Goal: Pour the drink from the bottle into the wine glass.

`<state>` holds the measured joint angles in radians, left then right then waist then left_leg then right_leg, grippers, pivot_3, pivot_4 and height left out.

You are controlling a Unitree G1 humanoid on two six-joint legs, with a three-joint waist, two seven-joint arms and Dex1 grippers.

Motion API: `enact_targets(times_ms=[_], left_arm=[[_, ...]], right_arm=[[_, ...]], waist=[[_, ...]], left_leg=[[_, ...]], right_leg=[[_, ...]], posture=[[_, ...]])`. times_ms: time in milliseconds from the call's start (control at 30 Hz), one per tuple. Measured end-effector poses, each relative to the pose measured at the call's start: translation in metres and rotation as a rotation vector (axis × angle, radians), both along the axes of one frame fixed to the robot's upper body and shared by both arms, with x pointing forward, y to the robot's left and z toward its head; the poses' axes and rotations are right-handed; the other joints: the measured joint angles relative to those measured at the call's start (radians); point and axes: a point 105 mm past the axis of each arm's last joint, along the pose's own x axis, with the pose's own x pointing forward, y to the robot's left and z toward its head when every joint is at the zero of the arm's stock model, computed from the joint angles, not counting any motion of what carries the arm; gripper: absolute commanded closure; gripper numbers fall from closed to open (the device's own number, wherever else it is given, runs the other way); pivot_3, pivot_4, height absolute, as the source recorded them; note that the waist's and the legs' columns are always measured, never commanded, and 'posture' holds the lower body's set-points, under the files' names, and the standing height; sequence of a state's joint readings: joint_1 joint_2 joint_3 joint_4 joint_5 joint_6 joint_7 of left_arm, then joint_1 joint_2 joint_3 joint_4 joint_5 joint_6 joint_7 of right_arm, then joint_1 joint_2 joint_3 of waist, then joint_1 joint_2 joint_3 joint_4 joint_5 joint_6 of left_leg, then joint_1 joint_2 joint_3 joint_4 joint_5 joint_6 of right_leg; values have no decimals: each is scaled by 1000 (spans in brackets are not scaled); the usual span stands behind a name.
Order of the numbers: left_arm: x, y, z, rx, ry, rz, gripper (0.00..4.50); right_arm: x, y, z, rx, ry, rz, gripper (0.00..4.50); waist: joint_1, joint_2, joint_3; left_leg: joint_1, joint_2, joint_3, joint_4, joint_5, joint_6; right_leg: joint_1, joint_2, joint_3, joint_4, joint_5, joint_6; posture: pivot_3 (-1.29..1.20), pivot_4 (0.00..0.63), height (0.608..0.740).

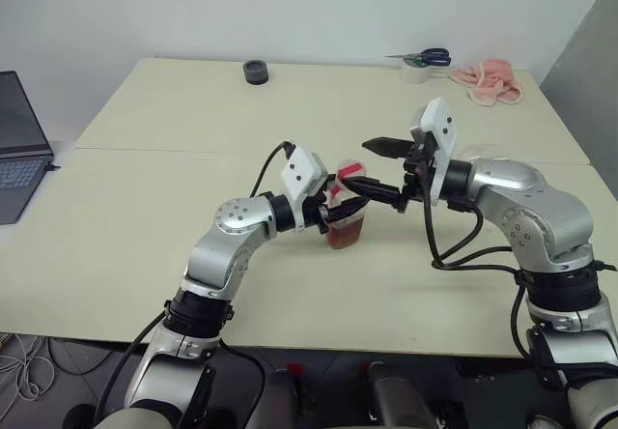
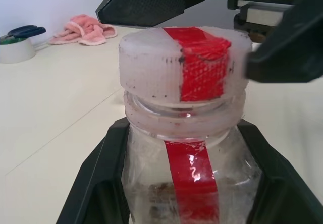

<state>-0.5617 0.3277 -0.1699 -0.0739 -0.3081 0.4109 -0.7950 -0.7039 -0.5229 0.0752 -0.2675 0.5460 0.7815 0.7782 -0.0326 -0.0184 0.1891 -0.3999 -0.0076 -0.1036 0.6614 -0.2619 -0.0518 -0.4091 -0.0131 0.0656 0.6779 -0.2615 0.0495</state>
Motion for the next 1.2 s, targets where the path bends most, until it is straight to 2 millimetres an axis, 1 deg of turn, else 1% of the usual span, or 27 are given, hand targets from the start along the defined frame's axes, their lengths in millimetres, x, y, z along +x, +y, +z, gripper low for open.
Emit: enact_targets(times_ms=[100,167,233,367,467,567,733,767,967,1067,1100,1200], left_arm=[[0,0,0,1,0,1,2348],[0,0,0,1,0,1,2348],[0,0,0,1,0,1,2348],[0,0,-1,0,3,2,2348],[0,0,-1,0,3,3,2348],[0,0,-1,0,3,3,2348],[0,1,-1,-1,3,6,2348],[0,1,-1,-1,3,9,2348],[0,1,-1,-1,1,11,2348],[-2,0,3,-7,-18,9,2348],[-3,-1,6,-9,-30,6,2348],[-3,0,5,-7,-24,8,2348]], right_arm=[[-14,5,-1,4,16,69,0],[-18,7,0,5,15,82,0],[-16,7,0,8,15,61,0],[-4,5,-5,19,36,-11,0],[0,6,-7,26,54,-30,0],[2,7,-7,33,61,-38,627],[1,9,-8,35,74,-29,2397],[0,9,-8,36,77,-26,2682],[0,9,-8,38,82,-23,2683],[-1,7,-2,47,75,-5,2683],[-3,6,3,67,69,8,2683],[-6,0,28,113,8,36,2761]], waist=[[0,0,0],[0,0,0],[0,0,0],[0,0,0],[0,0,0],[0,0,0],[0,0,0],[0,0,0],[0,0,0],[0,0,0],[0,0,0],[0,0,0]], left_leg=[[0,0,0,0,0,0],[0,0,0,0,0,0],[0,0,0,0,0,0],[0,0,0,0,0,0],[0,0,0,0,0,0],[0,0,0,0,0,0],[0,0,0,0,0,0],[0,0,0,0,0,0],[0,0,0,0,0,0],[0,0,0,0,0,0],[0,0,0,0,0,0],[0,0,0,0,0,0]], right_leg=[[0,0,0,0,0,0],[0,0,0,0,0,0],[0,0,0,0,0,0],[0,0,0,0,0,0],[0,0,0,0,0,0],[0,0,0,0,0,0],[0,0,0,0,0,0],[0,0,0,0,0,0],[0,0,0,0,0,0],[0,0,0,0,0,0],[0,0,0,0,0,0],[0,0,0,0,0,0]], posture=[[0,150,740],[0,150,740],[0,150,740],[0,150,740],[0,150,740],[0,150,740],[0,150,740],[0,150,740],[0,150,740],[0,150,740],[0,150,740],[0,150,740]])
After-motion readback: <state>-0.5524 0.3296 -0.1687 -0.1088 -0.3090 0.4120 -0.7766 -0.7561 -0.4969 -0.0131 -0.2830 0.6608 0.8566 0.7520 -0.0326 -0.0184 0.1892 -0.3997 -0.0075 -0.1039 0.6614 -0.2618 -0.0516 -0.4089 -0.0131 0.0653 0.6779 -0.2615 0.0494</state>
